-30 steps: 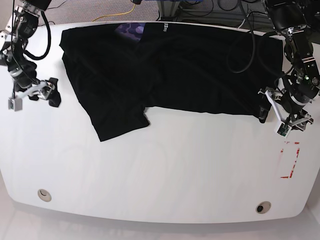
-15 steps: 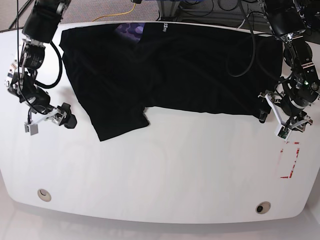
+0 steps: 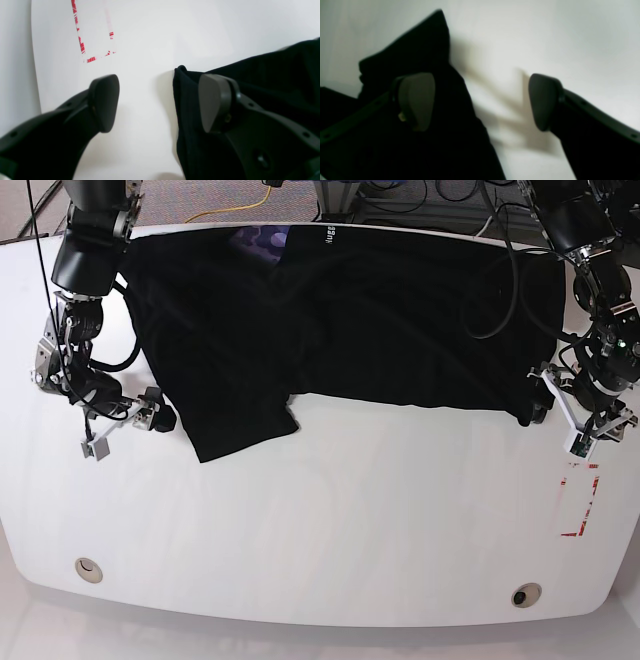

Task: Layout the t-shirt on the table in an organized manner, then fold the t-shirt properly
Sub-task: 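Move the right gripper down to the other hem corner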

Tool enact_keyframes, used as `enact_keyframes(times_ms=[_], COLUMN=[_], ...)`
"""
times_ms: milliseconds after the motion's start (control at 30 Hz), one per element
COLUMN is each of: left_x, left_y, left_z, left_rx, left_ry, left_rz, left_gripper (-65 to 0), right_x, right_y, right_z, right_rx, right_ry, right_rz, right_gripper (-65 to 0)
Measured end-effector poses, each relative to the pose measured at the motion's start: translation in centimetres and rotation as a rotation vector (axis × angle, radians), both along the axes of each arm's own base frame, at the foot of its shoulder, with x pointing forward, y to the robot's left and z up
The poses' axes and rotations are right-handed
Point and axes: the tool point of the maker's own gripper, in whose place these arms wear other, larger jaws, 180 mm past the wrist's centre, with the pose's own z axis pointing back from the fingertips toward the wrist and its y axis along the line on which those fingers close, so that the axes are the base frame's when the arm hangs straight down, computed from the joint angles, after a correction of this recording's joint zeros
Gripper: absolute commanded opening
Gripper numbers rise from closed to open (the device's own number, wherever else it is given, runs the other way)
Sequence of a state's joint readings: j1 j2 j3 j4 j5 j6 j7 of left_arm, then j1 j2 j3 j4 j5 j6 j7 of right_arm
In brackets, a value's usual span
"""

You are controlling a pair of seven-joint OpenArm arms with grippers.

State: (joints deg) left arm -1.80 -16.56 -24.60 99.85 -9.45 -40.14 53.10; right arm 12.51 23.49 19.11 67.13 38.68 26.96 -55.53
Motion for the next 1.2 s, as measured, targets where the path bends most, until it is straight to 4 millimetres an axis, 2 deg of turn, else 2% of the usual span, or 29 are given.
enact_keyframes(times_ms=[200,600,867,967,1033,1200], left_x=[0.0,0.0,0.0,-0.1,-0.1,-0.4], left_y=[0.0,0.0,0.0,0.1,0.2,0.4], left_z=[0.0,-0.1,-0.1,-0.2,-0.6,-1.7], left_rx=[0.0,0.0,-0.001,-0.003,-0.008,-0.024], left_ry=[0.0,0.002,0.003,0.006,0.016,0.049], left_rz=[0.0,0.0,0.001,0.002,0.005,0.016], left_gripper=[-19.0,-18.9,-18.6,-18.6,-18.6,-18.6], right_x=[-1.7,-3.7,-5.5,-5.6,-5.6,-5.8], right_y=[0.7,2.1,4.6,5.3,5.8,5.8], right_z=[-1.4,-2.1,-1.9,-1.8,-1.8,-2.1], right_rx=[0.011,0.038,0.021,0.015,0.016,0.01], right_ry=[0.028,-0.023,-0.012,0.0,0.003,0.019], right_rz=[0.026,0.102,0.175,0.196,0.204,0.209], right_gripper=[-8.7,-8.9,-9.4,-14.0,-19.7,-38.4])
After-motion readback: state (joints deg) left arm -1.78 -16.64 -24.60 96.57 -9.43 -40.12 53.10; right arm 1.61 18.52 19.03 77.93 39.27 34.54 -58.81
